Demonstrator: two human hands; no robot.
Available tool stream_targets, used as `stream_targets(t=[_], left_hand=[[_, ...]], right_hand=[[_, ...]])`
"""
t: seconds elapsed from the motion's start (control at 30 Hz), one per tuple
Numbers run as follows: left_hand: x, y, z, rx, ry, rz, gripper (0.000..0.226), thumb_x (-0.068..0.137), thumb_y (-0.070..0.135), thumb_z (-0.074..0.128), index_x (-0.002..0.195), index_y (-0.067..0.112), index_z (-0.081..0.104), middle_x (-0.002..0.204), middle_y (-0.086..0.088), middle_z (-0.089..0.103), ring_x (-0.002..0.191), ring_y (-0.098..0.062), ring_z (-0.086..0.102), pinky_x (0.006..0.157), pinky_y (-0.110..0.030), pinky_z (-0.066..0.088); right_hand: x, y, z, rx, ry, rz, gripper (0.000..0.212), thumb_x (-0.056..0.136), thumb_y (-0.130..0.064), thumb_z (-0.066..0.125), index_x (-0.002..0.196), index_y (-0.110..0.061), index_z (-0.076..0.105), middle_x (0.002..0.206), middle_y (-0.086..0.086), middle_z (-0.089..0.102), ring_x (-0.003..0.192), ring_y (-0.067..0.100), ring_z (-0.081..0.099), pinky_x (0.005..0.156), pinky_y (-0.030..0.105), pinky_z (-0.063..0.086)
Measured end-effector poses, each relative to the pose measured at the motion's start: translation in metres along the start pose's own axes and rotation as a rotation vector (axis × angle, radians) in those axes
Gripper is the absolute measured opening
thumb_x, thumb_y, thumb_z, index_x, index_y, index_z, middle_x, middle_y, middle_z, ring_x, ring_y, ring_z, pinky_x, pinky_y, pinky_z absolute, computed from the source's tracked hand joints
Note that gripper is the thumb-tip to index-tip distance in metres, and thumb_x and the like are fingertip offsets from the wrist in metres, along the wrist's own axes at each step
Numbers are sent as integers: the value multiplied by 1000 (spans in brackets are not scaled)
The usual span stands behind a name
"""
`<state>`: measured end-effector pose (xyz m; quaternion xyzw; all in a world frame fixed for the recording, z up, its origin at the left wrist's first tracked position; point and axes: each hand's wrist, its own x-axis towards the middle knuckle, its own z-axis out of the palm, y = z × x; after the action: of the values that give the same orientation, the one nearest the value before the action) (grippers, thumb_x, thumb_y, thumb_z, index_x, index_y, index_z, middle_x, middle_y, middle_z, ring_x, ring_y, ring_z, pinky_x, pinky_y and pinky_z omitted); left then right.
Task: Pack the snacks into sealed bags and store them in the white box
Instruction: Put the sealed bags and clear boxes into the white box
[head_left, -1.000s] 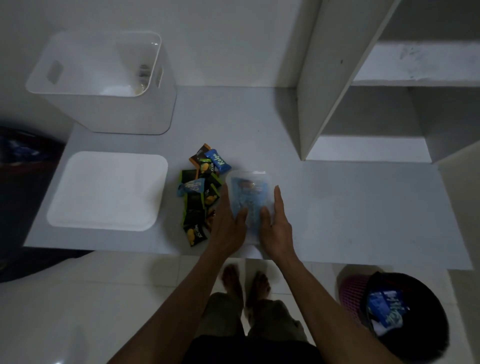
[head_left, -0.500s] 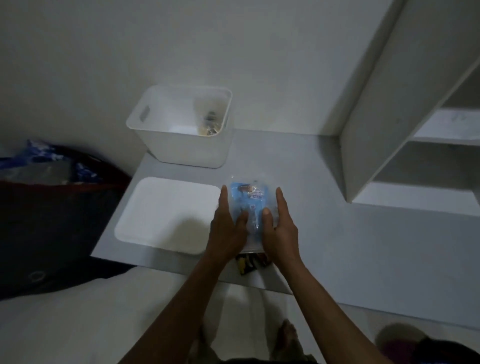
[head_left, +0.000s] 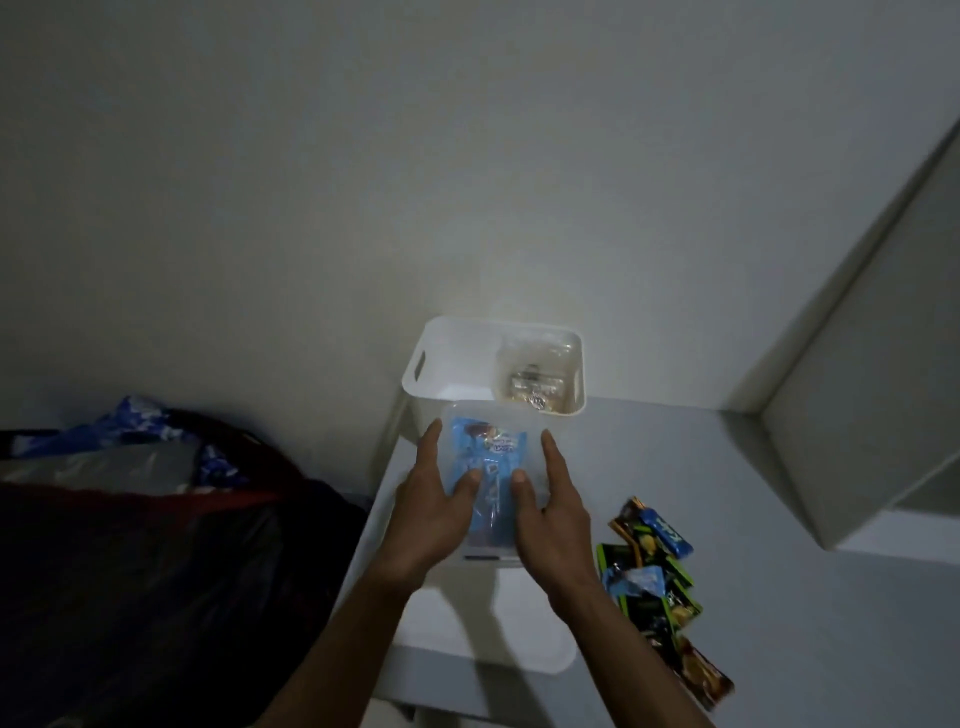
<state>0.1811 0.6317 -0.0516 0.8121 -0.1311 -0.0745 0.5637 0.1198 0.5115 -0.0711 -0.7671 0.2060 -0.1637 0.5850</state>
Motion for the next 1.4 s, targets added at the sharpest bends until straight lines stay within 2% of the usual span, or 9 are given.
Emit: stream_targets(t=[0.13,0.27,0.43,0.57,0.7,0.83,0.97,1.2,1.4], left_hand=[[49,10,-26,-36,-26,-29,56,98,22,55,146,37,30,128,14,48,118,-10,52,92,-24,46],[109,12,-40,-54,-83,-84,67,87,27,61,143,44,29,136,1,57,114,-22,62,94,-44,54],[194,16,-43,20,-118,-73,81,68,43,64,139,51,27,139,-3,54,118,-26,59,97,-47,52],[254,14,-37,27,-150,-83,76,85,30,68,146,42,25,141,-8,49,116,-28,59,91,-47,56],[306,-9,-25,32,-166,-165,74,89,18,68,148,35,26,135,-9,52,108,-26,62,82,-40,59],[338,-50,-11,94,-195,-244,81,84,16,73,146,30,23,131,-10,55,108,-26,61,90,-42,56],[355,-86,3,202,-296,-309,85,85,12,69,148,22,12,130,-11,50,110,-27,58,94,-40,52],[375,-132,26,356,-379,-445,88,89,5,64,149,12,0,137,-17,40,116,-26,48,93,-32,44],[386,-150,34,391,-381,-530,90,89,3,61,149,14,-4,134,-21,45,114,-32,56,99,-43,48]], right_hand=[[36,-28,18,-27,57,-22,57,100,-41,47,152,-40,22,144,-4,50,122,16,55,101,41,51],[84,-49,28,-24,83,-3,57,101,-39,47,152,-40,23,143,-2,49,120,19,56,99,43,53],[152,-60,45,50,97,11,57,103,-34,47,153,-37,21,144,0,47,111,16,58,91,40,57],[211,-58,55,79,114,28,58,102,-30,50,153,-35,22,140,1,52,95,9,60,76,30,60],[261,-36,67,105,62,108,59,100,-23,53,152,-32,26,117,-3,55,76,2,61,56,16,56],[295,5,83,63,-28,183,60,98,-17,57,149,-27,29,131,5,57,98,13,65,79,32,61],[311,37,98,-24,-119,287,70,95,-14,61,152,-21,22,146,7,44,124,24,52,104,47,48],[335,71,115,-105,-236,370,68,93,-5,61,148,-17,24,122,-3,45,117,18,51,102,41,49],[347,85,128,-187,-325,394,80,91,-3,62,150,-16,10,116,-1,45,112,21,55,93,35,50]])
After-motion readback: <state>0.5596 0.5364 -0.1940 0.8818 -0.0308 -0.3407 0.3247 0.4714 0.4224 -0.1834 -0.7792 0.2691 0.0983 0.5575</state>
